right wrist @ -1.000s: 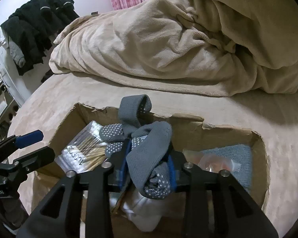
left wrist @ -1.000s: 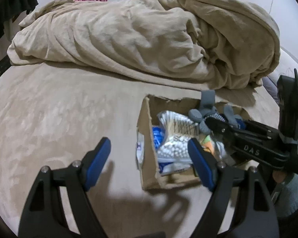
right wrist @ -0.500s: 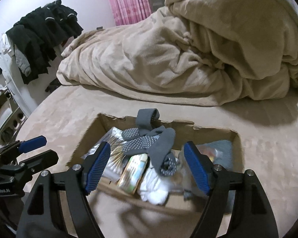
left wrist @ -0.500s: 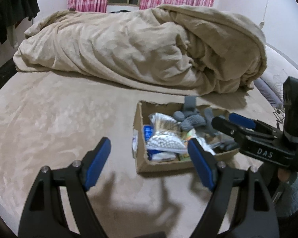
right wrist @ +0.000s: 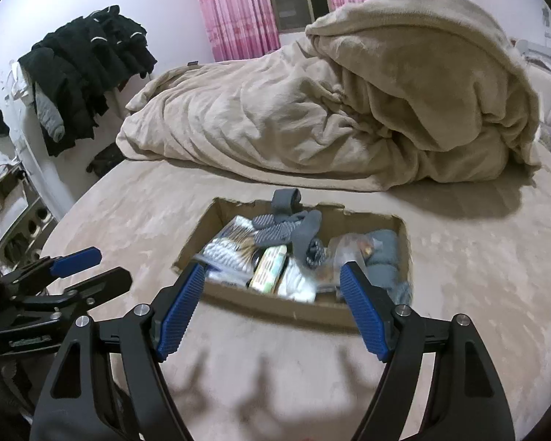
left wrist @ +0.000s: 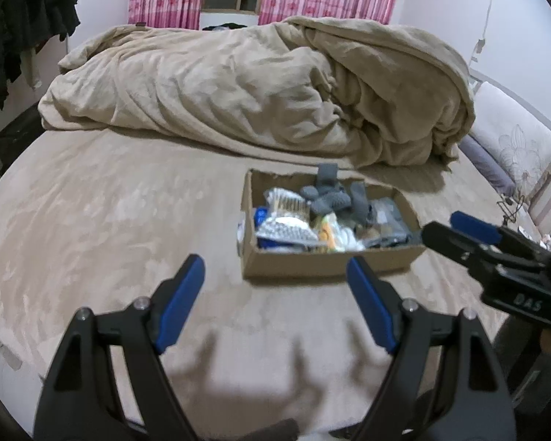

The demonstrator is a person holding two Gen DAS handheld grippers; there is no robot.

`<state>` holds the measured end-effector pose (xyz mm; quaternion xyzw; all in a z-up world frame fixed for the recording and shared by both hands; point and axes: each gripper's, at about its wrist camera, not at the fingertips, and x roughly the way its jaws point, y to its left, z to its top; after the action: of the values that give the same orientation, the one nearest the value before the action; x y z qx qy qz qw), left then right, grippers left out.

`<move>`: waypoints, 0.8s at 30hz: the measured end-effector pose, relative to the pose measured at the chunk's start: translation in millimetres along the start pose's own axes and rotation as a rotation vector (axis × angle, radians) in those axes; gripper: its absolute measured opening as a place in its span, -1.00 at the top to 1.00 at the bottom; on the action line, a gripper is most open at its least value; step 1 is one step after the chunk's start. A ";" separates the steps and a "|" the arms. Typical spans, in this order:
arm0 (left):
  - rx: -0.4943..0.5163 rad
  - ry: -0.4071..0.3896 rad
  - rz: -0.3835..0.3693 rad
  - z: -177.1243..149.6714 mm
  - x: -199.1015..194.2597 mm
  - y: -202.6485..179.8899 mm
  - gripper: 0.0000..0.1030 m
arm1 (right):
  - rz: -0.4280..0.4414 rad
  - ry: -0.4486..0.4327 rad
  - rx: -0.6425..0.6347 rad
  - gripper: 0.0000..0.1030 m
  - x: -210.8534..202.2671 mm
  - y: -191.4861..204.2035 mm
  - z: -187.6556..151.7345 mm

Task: Organize objects
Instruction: 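Open the right tool to release the socks and withdraw from the box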

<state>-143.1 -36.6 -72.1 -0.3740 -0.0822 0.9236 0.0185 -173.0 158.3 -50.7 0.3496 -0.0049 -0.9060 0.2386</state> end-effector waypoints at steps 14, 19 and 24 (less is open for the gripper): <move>0.003 0.003 -0.003 -41.2 -38.7 -6.5 -0.87 | -0.012 0.000 0.017 -0.76 -50.9 13.7 -39.1; 0.008 -0.010 0.004 -53.0 -50.9 -11.6 -0.88 | -0.020 -0.013 0.009 -0.80 -59.9 17.7 -51.1; 0.014 -0.022 0.000 -60.0 -61.9 -14.1 -0.88 | -0.032 -0.032 0.010 -0.80 -72.0 19.5 -58.0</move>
<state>-57.4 -20.3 -69.5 -0.3635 -0.0759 0.9283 0.0200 -81.6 181.5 -45.7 0.3364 -0.0078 -0.9151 0.2223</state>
